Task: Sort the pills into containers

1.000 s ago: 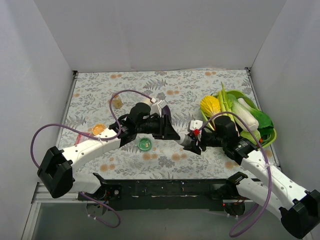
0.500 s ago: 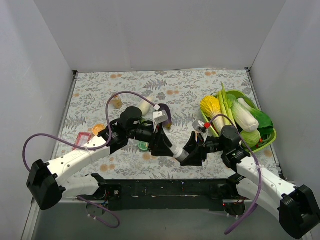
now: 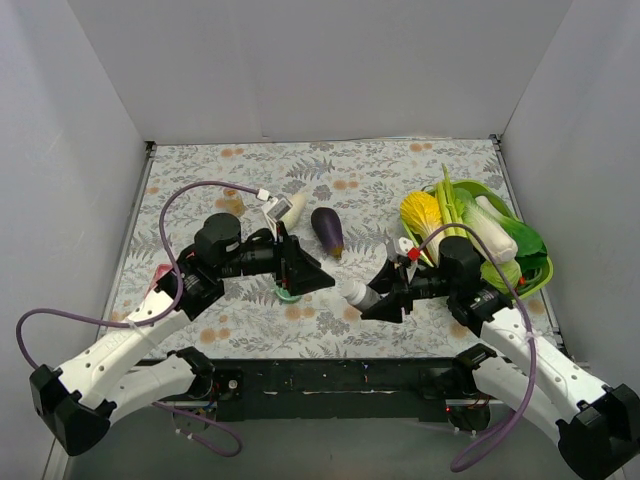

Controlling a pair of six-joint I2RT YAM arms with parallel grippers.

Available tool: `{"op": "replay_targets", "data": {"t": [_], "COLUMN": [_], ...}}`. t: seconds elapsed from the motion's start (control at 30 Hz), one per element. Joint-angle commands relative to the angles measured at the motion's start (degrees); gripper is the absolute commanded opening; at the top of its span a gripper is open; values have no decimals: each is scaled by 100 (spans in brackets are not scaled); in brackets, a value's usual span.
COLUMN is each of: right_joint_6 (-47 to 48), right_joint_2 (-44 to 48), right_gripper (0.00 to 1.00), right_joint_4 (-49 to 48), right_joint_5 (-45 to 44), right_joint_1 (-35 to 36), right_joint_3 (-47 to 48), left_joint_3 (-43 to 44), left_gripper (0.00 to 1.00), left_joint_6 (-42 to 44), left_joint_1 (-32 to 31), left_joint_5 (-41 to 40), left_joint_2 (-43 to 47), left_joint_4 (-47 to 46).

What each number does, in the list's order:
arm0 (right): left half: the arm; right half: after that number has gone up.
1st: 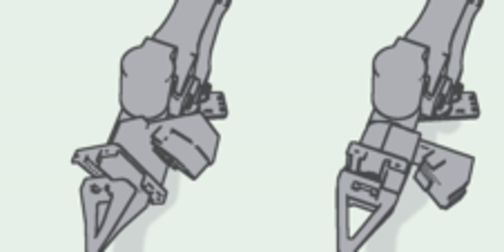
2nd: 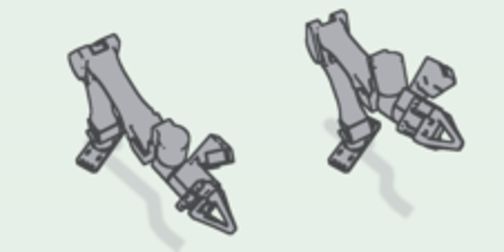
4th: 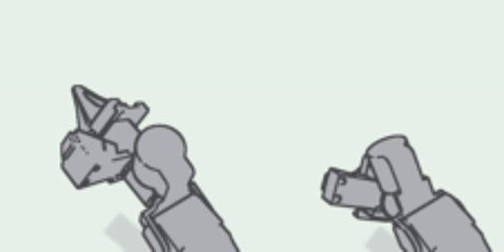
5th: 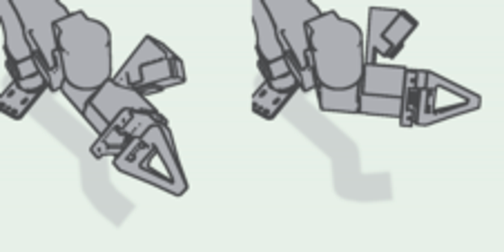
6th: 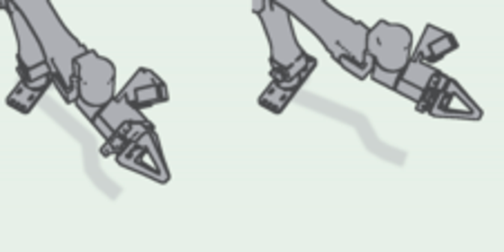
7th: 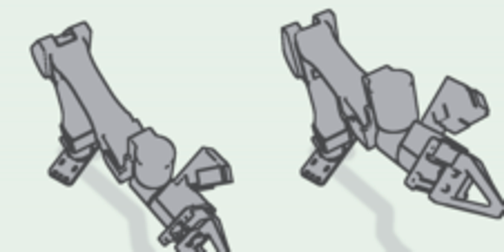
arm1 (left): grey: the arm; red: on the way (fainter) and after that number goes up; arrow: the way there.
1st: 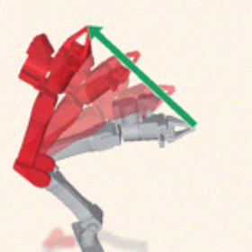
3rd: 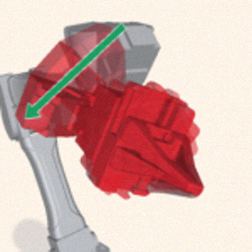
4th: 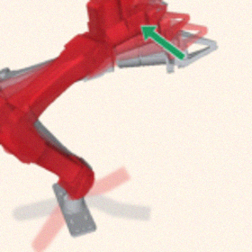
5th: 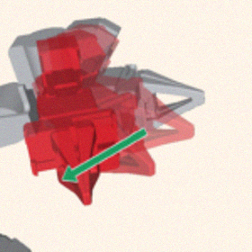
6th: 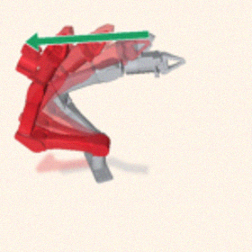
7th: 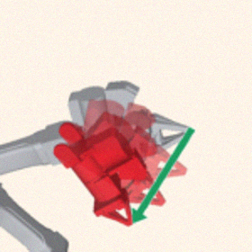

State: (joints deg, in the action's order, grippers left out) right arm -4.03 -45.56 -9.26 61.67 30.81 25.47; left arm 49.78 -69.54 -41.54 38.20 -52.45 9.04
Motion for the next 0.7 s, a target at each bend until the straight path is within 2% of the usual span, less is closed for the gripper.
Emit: {"op": "replay_targets", "data": {"t": [0.0,0.03,0.13,0.2,0.33,0.43,0.67], "right_joint_6": [2884,3117,4117,4427,4648,4648,4455], "right_joint_2": [179,197,232,188,170,162,153], "right_gripper": [1,1,1,1,1,1,1], "right_joint_4": [1891,2023,2183,2147,2033,1972,1893], "right_joint_5": [-1320,-1576,-2456,-2860,-3134,-3152,-3073], "right_joint_1": [13,39,188,259,356,373,391], "right_joint_3": [941,1003,1039,986,924,907,828], "left_joint_3": [-12,-47,-407,-617,-523,-399,-337], "left_gripper": [98,98,98,97,96,95,82], "left_joint_6": [-1446,-1988,-2860,-3205,-3400,-3330,-3312], "left_joint_1": [199,208,208,208,190,129,-178], "left_joint_5": [-699,-743,-796,-761,-630,-603,-743], "left_joint_2": [-309,-354,-512,-582,-1012,-1241,-1751], "left_joint_4": [555,564,65,-550,-1043,-1044,-1228]}}
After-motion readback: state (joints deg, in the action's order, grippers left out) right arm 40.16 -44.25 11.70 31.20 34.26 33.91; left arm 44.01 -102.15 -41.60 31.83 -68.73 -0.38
